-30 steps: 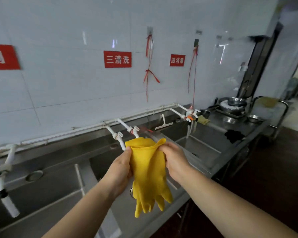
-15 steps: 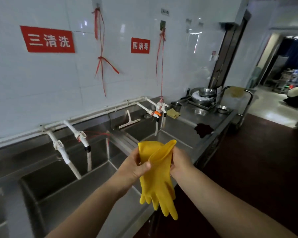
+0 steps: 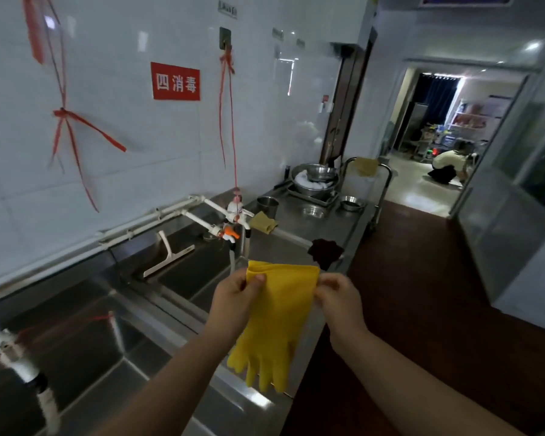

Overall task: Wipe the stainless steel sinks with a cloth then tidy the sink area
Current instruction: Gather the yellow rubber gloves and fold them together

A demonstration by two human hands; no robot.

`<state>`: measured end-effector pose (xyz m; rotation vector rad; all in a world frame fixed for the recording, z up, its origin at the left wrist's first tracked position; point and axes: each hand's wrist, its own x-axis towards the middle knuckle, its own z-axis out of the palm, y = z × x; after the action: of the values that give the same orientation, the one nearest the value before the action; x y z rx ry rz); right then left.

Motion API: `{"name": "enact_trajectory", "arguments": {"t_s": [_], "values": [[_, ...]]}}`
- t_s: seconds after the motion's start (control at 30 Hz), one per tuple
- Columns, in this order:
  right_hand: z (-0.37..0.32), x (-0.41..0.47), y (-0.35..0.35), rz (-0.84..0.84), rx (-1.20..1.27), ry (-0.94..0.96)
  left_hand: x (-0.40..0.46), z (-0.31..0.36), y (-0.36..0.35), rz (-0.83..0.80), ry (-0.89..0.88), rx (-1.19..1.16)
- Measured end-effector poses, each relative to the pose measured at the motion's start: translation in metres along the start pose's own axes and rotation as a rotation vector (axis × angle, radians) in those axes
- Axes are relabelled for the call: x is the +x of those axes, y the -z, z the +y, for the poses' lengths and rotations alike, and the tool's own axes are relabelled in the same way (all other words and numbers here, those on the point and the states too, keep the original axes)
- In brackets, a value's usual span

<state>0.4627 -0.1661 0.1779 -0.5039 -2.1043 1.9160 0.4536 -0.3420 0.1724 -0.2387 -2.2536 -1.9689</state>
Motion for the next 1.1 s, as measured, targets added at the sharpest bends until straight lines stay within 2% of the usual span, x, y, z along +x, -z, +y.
{"name": "enact_trajectory", "arguments": {"t_s": [0.1, 0.3, 0.37, 0.43, 0.6, 0.8, 0.93, 1.1], "values": [[-0.008, 0.029, 0.006, -0.051, -0.119, 0.184, 0.032, -0.004, -0.014, -0.048, -0.039, 0.029], [-0.016, 0.112, 0.008, -0.515, -0.554, 0.407, 0.090, -0.013, -0.045, -0.235, -0.086, 0.085], [-0.018, 0.145, 0.009, -0.611, -0.727, 0.451, 0.108, -0.018, -0.058, -0.269, -0.078, 0.094], [-0.018, 0.180, 0.011, -0.666, -0.794, 0.458, 0.126, -0.023, -0.075, -0.274, -0.056, 0.095], [-0.019, 0.257, 0.024, -0.690, -0.737, 0.611, 0.175, -0.040, -0.125, -0.124, 0.017, 0.032], [-0.036, 0.335, 0.038, -0.795, -0.790, 0.807, 0.219, -0.076, -0.189, -0.045, 0.248, -0.078], [-0.044, 0.380, 0.034, -0.821, -0.743, 0.851, 0.237, -0.107, -0.215, 0.058, 0.410, 0.058], [-0.045, 0.428, 0.008, -0.845, -0.683, 0.867, 0.266, -0.134, -0.211, 0.118, 0.518, 0.146]]}}
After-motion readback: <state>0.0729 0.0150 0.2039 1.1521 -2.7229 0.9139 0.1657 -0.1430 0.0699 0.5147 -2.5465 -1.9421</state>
